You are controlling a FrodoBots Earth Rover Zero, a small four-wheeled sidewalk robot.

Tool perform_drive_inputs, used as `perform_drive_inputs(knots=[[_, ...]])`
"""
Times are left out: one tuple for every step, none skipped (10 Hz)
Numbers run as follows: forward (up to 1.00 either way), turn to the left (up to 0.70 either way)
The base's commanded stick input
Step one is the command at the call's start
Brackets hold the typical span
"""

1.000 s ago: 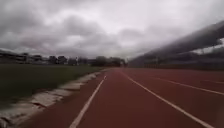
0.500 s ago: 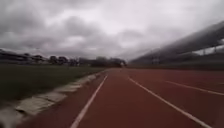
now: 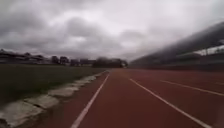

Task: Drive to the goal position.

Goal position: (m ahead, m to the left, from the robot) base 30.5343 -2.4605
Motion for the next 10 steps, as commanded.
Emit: perform_drive_inputs(knots=[[0.7, 0.0], [0.7, 0.0], [0.7, 0.0], [0.7, 0.0], [0.7, 0.0], [0.7, 0.0], [0.7, 0.0], [0.7, 0.0], [0.7, 0.0], [0.7, 0.0]])
